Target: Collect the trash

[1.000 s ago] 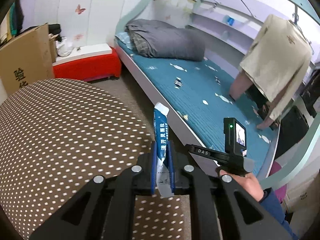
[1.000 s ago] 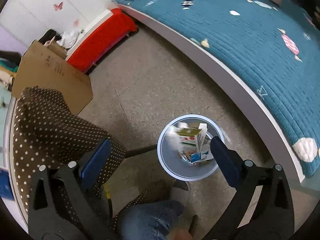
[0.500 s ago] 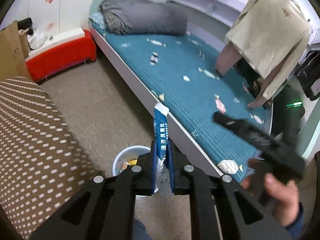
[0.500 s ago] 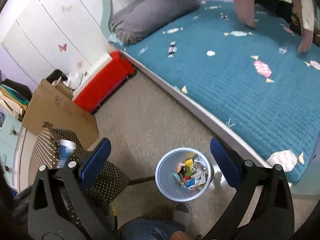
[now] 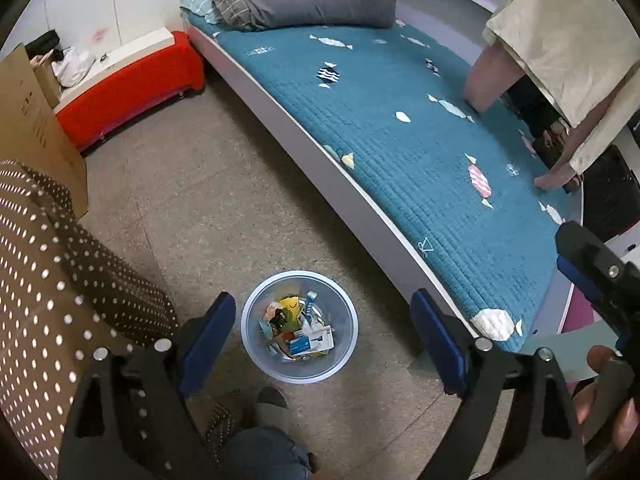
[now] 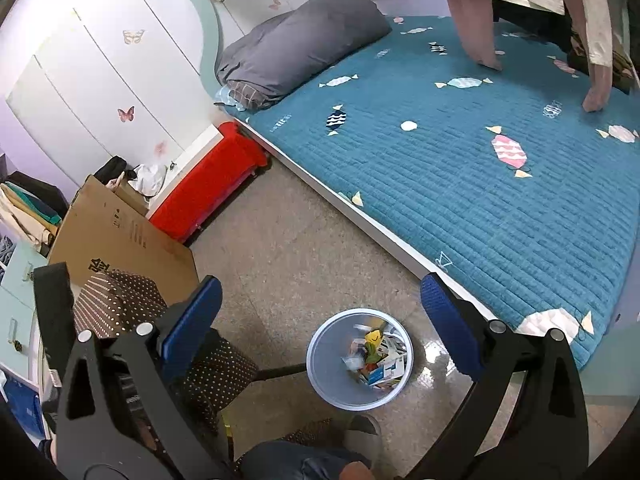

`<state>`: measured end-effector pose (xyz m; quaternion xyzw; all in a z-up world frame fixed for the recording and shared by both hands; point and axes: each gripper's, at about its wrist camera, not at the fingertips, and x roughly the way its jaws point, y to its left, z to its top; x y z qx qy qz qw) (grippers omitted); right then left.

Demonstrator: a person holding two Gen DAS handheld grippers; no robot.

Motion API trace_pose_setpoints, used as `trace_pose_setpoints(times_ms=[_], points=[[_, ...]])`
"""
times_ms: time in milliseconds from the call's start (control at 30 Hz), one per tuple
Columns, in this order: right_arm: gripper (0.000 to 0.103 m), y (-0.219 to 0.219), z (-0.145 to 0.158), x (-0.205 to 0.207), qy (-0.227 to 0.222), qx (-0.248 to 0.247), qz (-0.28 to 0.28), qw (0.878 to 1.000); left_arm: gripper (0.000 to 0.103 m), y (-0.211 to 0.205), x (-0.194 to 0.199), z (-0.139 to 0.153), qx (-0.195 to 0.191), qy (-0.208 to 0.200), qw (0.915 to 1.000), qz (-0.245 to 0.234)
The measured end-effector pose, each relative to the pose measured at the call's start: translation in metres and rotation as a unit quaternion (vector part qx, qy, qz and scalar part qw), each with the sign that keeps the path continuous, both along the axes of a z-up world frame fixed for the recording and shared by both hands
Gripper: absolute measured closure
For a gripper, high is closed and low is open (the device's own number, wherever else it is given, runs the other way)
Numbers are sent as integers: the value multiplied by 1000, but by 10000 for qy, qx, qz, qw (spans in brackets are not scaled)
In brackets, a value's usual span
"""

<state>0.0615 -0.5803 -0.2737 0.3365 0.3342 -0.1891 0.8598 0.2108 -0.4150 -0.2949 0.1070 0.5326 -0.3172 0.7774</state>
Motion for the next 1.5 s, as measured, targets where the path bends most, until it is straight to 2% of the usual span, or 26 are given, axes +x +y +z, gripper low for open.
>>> trace_pose_setpoints(times_ms=[167, 267, 467, 600, 733, 967, 1100, 1300, 1500], points=[[6, 9, 10, -1, -6, -105, -70, 9999, 14, 15, -8, 21, -62, -278, 9995, 105], [6, 20, 24, -4, -70, -230, -74, 9997, 13, 25, -16, 40, -86, -630, 9979, 158], [6, 54, 70, -9, -222, -532, 73, 9983, 10, 58, -44, 87, -384, -1334, 9900, 252], [6, 83, 102, -14, -391, -736, 206, 9963, 9, 86, -67, 120, -357, -1772, 9835, 83], [6, 123, 138, -18, -548, -1001, 406, 9926, 9, 125, -80, 152, -388, -2003, 9786, 285], [6, 202, 196, -26, -871, -1577, 859, 9799, 9, 208, -99, 204, -476, -2782, 9525, 1140], [6, 244, 220, -31, -1020, -1933, 1066, 9700, 7, 253, -114, 230, -515, -3209, 9320, 1606], [6, 297, 250, -47, -1269, -2391, 1276, 9542, 6, 305, -138, 260, -552, -3601, 9076, 2086], [6, 332, 268, -58, -1470, -2699, 1450, 9405, 6, 345, -165, 281, -705, -3751, 8909, 2463]])
